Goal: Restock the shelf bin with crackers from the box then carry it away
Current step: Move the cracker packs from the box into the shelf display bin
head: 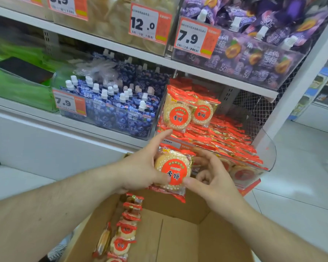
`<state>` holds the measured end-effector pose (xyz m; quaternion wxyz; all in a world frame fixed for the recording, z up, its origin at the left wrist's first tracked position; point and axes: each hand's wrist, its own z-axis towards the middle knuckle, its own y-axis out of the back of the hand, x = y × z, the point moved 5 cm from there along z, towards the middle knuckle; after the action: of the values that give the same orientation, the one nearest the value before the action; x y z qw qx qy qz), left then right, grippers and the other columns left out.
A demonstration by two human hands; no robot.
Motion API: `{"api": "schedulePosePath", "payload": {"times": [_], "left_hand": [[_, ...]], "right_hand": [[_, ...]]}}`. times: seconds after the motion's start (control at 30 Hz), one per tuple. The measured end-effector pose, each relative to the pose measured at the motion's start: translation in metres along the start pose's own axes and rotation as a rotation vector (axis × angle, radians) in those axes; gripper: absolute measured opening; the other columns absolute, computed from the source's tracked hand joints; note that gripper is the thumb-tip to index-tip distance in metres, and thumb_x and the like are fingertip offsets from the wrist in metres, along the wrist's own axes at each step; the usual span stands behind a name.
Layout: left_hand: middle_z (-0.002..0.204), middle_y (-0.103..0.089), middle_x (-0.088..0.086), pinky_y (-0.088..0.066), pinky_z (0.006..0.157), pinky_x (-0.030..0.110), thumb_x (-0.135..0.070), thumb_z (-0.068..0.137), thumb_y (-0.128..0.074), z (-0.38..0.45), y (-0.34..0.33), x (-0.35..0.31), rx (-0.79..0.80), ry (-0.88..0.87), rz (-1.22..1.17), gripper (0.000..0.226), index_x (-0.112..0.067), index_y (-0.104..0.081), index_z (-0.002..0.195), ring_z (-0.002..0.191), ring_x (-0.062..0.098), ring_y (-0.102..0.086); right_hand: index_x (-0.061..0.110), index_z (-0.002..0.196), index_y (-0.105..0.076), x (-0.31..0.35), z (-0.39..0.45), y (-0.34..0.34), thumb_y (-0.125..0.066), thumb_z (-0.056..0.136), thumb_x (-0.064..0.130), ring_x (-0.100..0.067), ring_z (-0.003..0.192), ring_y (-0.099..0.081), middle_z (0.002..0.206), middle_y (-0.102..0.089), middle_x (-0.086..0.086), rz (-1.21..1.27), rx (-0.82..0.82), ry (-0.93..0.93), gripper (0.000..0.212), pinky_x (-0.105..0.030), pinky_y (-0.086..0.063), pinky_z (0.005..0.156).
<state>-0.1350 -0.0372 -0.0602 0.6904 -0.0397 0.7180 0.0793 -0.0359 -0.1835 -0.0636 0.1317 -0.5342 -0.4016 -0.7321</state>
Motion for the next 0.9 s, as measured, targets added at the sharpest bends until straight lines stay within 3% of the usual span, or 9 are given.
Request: {"api": "schedulePosePath", "payload": {"times": [0.1,0.23,0.33,0.4,0.47,0.53,0.67,0.8,0.9], "left_hand": [[0.147,-0.036,0.016,-0.056,0.085,0.054,-0.007,0.067,-0.078,0.01,-0.006,-0.002,0.02,-0.076,0.055,0.11,-0.074,-0.017,0.129,0.115,0.031,-0.062],[0.132,-0.042,-0.009,-0.057,0.084,0.032,-0.013,0.076,-0.077,0.02,0.001,-0.019,-0.199,-0.236,0.217,0.104,-0.064,-0.007,0.134,0.108,0.008,-0.06],[0.131,-0.032,-0.01,-0.048,0.092,0.026,-0.015,0.078,-0.073,0.024,0.018,-0.031,-0.468,-0.297,0.401,0.098,-0.049,-0.007,0.142,0.109,0.001,-0.05],[0.142,-0.023,-0.006,-0.039,0.108,0.036,-0.017,0.077,-0.075,0.029,0.026,-0.028,-0.532,-0.263,0.484,0.103,-0.037,-0.005,0.148,0.129,0.01,-0.038],[0.151,-0.017,-0.005,-0.03,0.115,0.043,-0.019,0.077,-0.077,0.035,0.029,-0.021,-0.513,-0.179,0.49,0.11,-0.033,0.003,0.151,0.14,0.017,-0.026],[0.152,-0.022,-0.006,-0.034,0.113,0.043,-0.016,0.078,-0.076,0.041,0.028,-0.014,-0.458,-0.117,0.4,0.115,-0.034,0.01,0.151,0.138,0.013,-0.03],[0.144,-0.037,-0.01,-0.046,0.103,0.043,-0.013,0.077,-0.075,0.045,0.029,-0.01,-0.456,-0.066,0.332,0.117,-0.038,0.014,0.149,0.125,0.015,-0.049],[0.118,-0.04,-0.02,-0.047,0.101,0.039,-0.01,0.079,-0.073,0.044,0.027,-0.012,-0.447,-0.074,0.317,0.113,-0.034,0.011,0.151,0.12,0.012,-0.052],[0.115,-0.035,-0.022,-0.046,0.102,0.038,-0.009,0.079,-0.073,0.042,0.026,-0.013,-0.436,-0.07,0.319,0.112,-0.035,0.009,0.151,0.12,0.01,-0.05]], "right_hand": [[0.017,0.123,-0.055,0.006,0.002,-0.006,-0.08,0.076,0.024,-0.013,0.087,-0.068,0.104,-0.072,0.003,0.052,0.132,-0.081,0.054,-0.025,-0.056,0.073],[0.01,0.104,-0.064,0.027,0.022,0.027,-0.072,0.078,-0.005,-0.009,0.081,-0.071,0.088,-0.075,0.0,0.197,-0.082,-0.018,0.031,-0.021,-0.055,0.068],[0.017,0.1,-0.066,0.035,0.054,0.07,-0.074,0.079,0.001,-0.012,0.082,-0.07,0.092,-0.074,0.0,0.108,-0.317,0.004,0.027,-0.025,-0.055,0.071],[0.016,0.101,-0.067,0.033,0.08,0.088,-0.076,0.08,0.006,-0.014,0.083,-0.069,0.093,-0.073,-0.001,0.017,-0.38,-0.006,0.025,-0.026,-0.053,0.072],[0.013,0.104,-0.067,0.025,0.103,0.095,-0.076,0.081,0.007,-0.016,0.084,-0.068,0.096,-0.072,-0.004,-0.013,-0.39,-0.042,0.026,-0.028,-0.053,0.072],[0.009,0.108,-0.066,0.013,0.124,0.091,-0.075,0.081,0.006,-0.018,0.084,-0.068,0.099,-0.072,-0.007,-0.016,-0.374,-0.097,0.028,-0.03,-0.055,0.072],[0.013,0.112,-0.067,-0.013,0.149,0.078,-0.079,0.077,0.014,-0.017,0.084,-0.07,0.096,-0.073,0.0,-0.073,-0.442,-0.18,0.036,-0.041,-0.058,0.082],[0.019,0.089,-0.068,-0.01,0.15,0.068,-0.074,0.082,0.029,-0.017,0.082,-0.067,0.085,-0.071,0.004,-0.335,-0.499,-0.195,0.013,-0.04,-0.057,0.08],[0.014,0.09,-0.068,-0.007,0.15,0.06,-0.07,0.086,0.033,-0.019,0.077,-0.065,0.081,-0.07,0.001,-0.453,-0.452,-0.227,0.02,-0.042,-0.056,0.079]]}}
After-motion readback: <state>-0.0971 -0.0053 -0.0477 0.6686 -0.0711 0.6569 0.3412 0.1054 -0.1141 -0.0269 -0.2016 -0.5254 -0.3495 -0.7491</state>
